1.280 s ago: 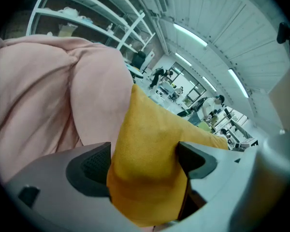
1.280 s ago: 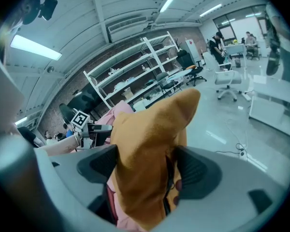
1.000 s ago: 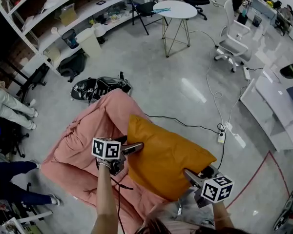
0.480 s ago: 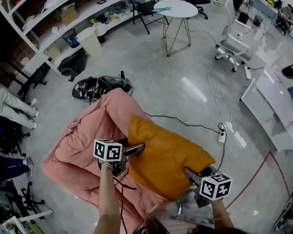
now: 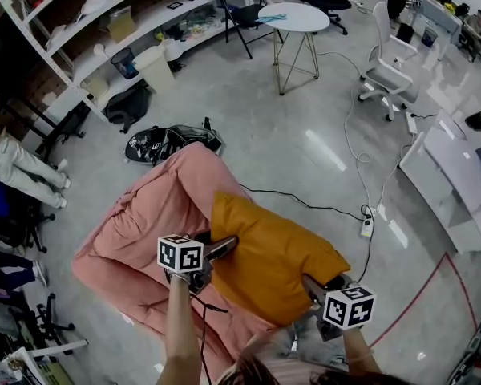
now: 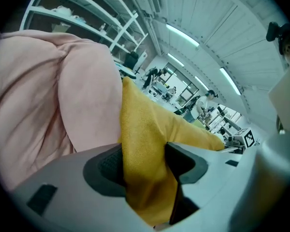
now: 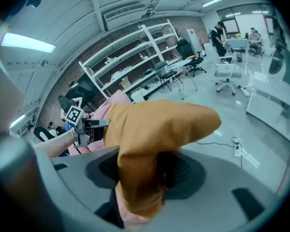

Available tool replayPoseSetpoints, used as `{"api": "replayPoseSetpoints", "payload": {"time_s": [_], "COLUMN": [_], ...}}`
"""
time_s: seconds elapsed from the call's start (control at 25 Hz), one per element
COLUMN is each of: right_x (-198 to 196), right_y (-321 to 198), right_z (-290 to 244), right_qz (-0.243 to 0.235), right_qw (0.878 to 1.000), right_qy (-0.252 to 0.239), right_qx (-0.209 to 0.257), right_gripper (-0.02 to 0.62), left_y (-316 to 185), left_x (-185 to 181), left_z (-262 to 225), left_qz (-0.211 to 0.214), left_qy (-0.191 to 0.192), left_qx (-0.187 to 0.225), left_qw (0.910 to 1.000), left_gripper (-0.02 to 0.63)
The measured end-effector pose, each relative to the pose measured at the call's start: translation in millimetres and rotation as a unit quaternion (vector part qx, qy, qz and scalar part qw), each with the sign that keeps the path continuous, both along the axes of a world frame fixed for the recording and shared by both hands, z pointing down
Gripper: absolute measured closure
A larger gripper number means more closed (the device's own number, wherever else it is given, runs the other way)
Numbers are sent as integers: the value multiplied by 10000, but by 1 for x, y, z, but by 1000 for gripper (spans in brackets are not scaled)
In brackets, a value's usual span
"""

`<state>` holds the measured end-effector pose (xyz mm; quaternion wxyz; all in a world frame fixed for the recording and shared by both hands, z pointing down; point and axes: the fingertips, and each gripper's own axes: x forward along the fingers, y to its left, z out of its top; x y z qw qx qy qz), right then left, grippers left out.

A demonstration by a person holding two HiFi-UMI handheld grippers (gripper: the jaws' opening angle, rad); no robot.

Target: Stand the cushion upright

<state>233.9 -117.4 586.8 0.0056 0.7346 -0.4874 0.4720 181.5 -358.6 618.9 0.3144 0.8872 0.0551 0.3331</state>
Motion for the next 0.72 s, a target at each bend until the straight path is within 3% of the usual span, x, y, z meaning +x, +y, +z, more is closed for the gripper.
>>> {"api": "replayPoseSetpoints", "payload": {"time_s": [0.72], "right_x": [-8], "right_y": [40], "right_z": [0], "right_qz": [-265], "right_qw": [9996], "right_qy": [30], "right_qx": [9], "right_gripper": [402], "left_y": [46], "left_x": [-25], "left_z": [-31], "left_qz": [-203], "left_qy": [9], "left_qx": [588], "left_qw": [9981], "left_gripper": [380]}}
